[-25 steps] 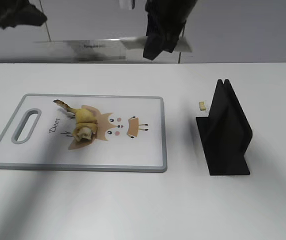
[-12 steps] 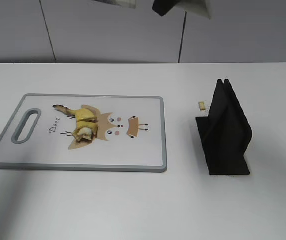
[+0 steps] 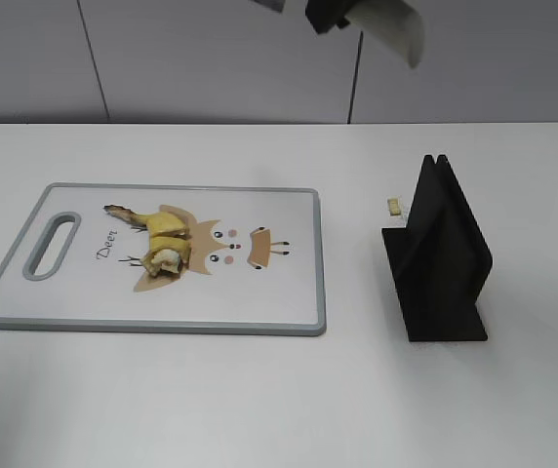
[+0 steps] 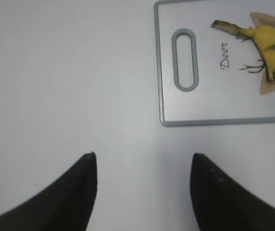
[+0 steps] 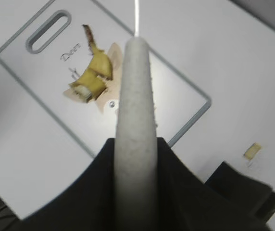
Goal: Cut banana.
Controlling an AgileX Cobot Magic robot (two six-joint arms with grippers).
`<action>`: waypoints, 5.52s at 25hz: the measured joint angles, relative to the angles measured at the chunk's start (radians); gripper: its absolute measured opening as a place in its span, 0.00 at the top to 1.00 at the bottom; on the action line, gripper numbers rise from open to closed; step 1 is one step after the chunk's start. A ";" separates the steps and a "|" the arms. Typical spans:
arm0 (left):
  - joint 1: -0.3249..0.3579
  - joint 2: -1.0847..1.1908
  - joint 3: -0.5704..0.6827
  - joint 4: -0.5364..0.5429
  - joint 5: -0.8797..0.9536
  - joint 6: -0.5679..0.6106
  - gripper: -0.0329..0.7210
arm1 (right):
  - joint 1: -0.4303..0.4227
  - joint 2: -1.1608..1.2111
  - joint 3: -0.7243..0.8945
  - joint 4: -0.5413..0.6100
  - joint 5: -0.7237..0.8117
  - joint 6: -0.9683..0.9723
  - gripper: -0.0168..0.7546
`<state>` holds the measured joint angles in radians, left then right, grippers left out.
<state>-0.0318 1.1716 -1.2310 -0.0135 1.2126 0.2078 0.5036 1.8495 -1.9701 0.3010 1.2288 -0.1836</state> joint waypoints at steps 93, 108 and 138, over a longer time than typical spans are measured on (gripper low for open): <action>0.000 -1.166 0.746 0.026 -0.129 -0.041 0.18 | 0.000 -0.273 0.910 -0.416 -0.318 0.739 0.36; 0.000 -1.166 0.746 0.026 -0.129 -0.040 0.18 | 0.000 -0.326 0.722 -0.413 -0.105 0.561 0.27; 0.000 -1.166 0.746 0.026 -0.129 -0.041 0.18 | 0.000 -1.058 1.237 -0.173 -0.121 0.052 0.27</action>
<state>-0.0318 0.0056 -0.4846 0.0128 1.0832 0.1669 0.5036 0.7919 -0.7332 0.1281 1.1082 -0.1312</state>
